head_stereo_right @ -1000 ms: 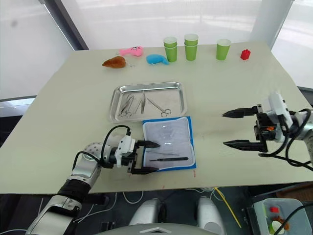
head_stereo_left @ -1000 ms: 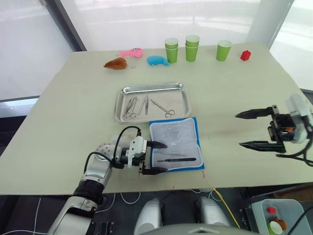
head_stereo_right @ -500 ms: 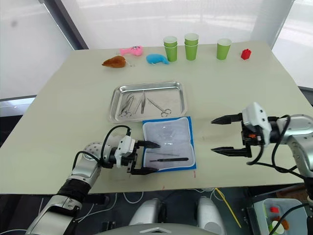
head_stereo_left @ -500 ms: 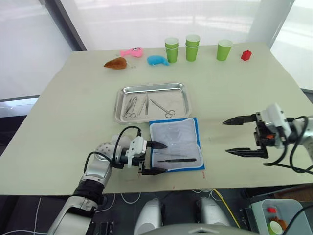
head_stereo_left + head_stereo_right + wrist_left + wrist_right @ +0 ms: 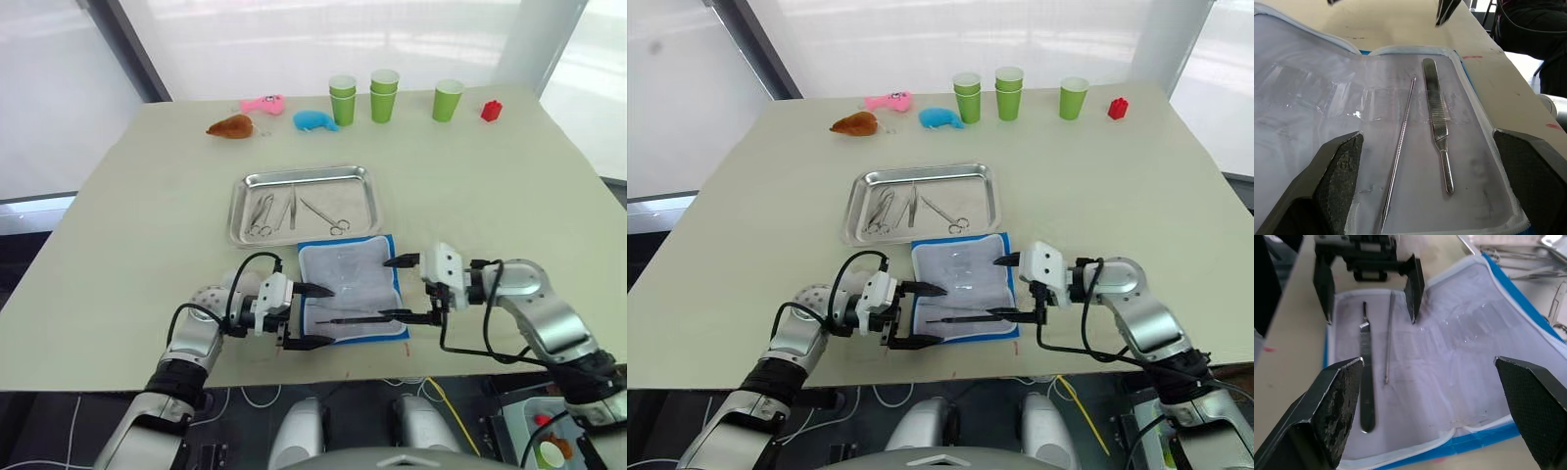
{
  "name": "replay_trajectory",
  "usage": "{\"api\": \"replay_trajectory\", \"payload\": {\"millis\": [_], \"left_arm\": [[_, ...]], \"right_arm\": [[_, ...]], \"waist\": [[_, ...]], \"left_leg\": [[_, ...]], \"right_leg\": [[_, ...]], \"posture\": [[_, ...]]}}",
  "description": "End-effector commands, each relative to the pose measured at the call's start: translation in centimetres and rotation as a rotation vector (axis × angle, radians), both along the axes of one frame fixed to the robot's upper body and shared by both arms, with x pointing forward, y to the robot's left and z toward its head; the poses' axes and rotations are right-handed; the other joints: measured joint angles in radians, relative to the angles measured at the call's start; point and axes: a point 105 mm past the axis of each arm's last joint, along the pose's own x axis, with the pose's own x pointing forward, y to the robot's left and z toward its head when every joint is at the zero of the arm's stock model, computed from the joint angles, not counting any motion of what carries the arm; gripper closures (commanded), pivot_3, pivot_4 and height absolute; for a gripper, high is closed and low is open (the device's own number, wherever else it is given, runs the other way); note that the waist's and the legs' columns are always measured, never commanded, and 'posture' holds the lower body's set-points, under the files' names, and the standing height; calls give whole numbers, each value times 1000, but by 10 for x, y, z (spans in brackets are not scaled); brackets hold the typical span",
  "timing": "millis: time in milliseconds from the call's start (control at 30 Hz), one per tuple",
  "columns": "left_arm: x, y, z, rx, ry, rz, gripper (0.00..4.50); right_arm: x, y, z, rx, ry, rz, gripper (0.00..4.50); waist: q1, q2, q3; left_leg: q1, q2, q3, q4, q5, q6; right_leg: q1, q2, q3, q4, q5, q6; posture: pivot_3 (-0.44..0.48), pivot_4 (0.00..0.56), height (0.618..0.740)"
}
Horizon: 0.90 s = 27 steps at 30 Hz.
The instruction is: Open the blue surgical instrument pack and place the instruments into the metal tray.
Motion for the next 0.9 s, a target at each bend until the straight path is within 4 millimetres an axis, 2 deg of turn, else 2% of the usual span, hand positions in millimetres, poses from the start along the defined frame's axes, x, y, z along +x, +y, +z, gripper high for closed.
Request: {"api": "replay_trajectory", "payload": {"millis": [33, 267, 467, 567, 633, 667, 733, 833, 900], "left_arm": [[-29, 14, -54, 145, 256, 26, 0], [-29, 14, -54, 147, 258, 28, 0], [-29, 15, -53, 146, 257, 34, 0], [-31, 17, -53, 151, 256, 34, 0], [-31, 16, -53, 151, 255, 34, 0], [-30, 16, -53, 151, 255, 34, 0], [-30, 15, -53, 150, 254, 34, 0], [-30, 15, -53, 150, 254, 34, 0], [-30, 16, -53, 151, 254, 34, 0]], "right_arm": [[8, 13, -2, -7, -57, 13, 37], [5, 21, -18, -36, -32, 71, 37], [12, 15, -29, -62, -23, 50, 37], [15, 11, -31, -70, -17, 43, 642], [17, 10, -31, -77, -16, 43, 1299], [18, 9, -32, -81, -16, 46, 1890], [17, 10, -34, -93, -11, 63, 2577], [10, 12, -38, -113, -2, 103, 3935], [7, 14, -38, -112, 5, 124, 3935]], "waist": [[0, 0, 0], [0, -2, 1], [-2, -5, 1], [-2, -7, 1], [-2, -7, 1], [-2, -7, 1], [-2, -8, 0], [-4, -8, 0], [-5, -9, 0]], "left_leg": [[0, 0, 0, 0, 0, 0], [0, 0, 0, 0, 0, 0], [1, 0, 1, 1, 0, 0], [1, 0, 1, 1, 0, 0], [1, 0, 1, 1, 0, 0], [1, 0, 1, 1, 0, 0], [1, 0, 1, 1, 0, 0], [2, 0, 1, 2, 0, 0], [2, 0, 1, 3, 0, 0]], "right_leg": [[0, 0, 0, 0, 0, 0], [0, 0, 0, 1, 0, 0], [0, 0, 1, 3, 0, 0], [0, 0, 1, 4, 0, 0], [0, 0, 1, 4, 0, 0], [0, 0, 1, 4, 0, 0], [0, 0, 2, 4, 0, 0], [1, 0, 2, 5, 0, 0], [1, 1, 2, 6, 0, 0]], "posture": [[0, 150, 740], [0, 150, 740], [0, 150, 740], [0, 150, 740], [0, 150, 740], [0, 150, 740], [0, 150, 740], [0, 150, 740], [0, 150, 740]]}}
